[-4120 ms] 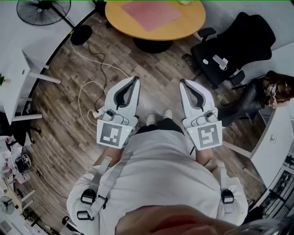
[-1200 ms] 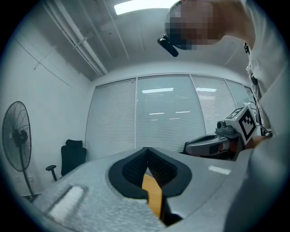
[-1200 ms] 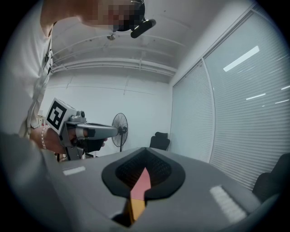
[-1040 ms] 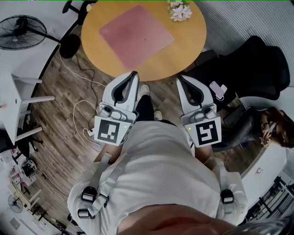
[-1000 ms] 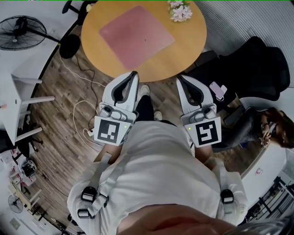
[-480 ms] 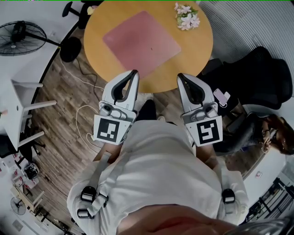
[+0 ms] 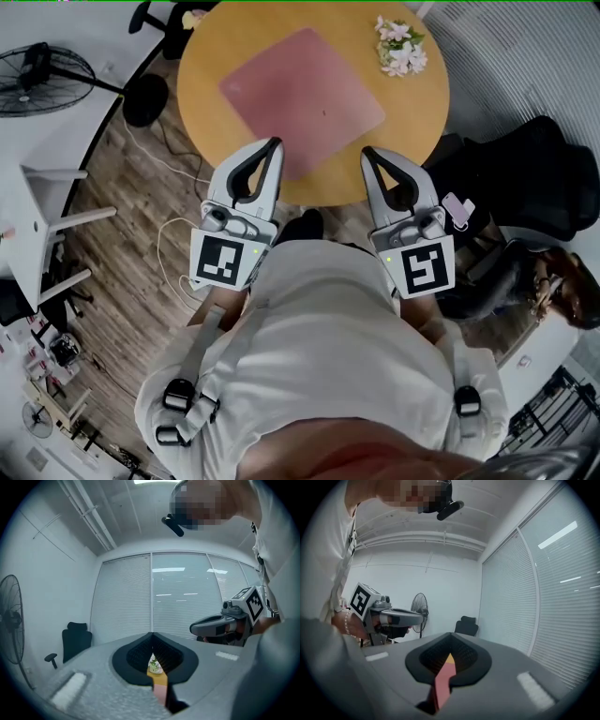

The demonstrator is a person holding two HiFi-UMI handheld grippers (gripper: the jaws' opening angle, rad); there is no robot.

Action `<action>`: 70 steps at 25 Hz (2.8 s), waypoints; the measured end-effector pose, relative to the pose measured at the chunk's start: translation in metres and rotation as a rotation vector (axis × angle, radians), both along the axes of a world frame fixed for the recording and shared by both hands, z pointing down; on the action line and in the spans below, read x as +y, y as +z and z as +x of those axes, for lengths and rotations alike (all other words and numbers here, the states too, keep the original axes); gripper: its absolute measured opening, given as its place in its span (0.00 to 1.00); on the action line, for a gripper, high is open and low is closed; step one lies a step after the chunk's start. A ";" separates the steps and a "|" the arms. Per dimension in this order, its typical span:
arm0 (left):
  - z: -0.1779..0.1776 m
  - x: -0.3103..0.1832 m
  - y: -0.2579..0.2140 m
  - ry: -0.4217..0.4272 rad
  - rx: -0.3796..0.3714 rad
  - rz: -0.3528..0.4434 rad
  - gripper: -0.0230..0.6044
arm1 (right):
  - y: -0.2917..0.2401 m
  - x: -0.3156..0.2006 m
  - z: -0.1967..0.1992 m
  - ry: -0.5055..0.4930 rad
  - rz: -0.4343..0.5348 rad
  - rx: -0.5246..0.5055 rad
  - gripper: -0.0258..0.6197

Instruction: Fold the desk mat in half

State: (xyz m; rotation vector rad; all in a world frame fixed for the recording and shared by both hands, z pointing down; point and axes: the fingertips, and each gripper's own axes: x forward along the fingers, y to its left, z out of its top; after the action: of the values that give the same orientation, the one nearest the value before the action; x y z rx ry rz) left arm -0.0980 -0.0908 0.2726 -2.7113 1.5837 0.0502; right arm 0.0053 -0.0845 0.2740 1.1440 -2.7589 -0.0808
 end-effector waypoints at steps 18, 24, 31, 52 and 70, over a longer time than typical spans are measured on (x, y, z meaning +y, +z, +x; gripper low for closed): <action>-0.058 -0.069 0.046 -0.009 -0.032 -0.075 0.05 | 0.016 -0.062 -0.051 -0.001 -0.021 0.020 0.05; -0.081 -0.097 0.087 -0.049 -0.066 -0.115 0.05 | 0.022 -0.073 -0.052 0.003 -0.028 0.025 0.05; -0.118 -0.127 0.155 -0.080 -0.100 -0.188 0.10 | 0.025 -0.079 -0.054 0.010 -0.028 0.032 0.05; -0.214 -0.212 0.338 -0.235 -0.247 -0.425 0.15 | 0.045 -0.101 -0.052 -0.011 -0.063 0.073 0.05; -0.266 -0.261 0.471 -0.226 -0.279 -0.701 0.25 | 0.067 -0.129 -0.056 -0.023 -0.120 0.123 0.05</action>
State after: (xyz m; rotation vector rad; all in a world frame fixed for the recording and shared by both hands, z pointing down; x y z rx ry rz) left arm -0.3645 -0.3515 0.7432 -2.7432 2.0878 -1.0134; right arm -0.0510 -0.2130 0.3414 1.0410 -2.6305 0.0118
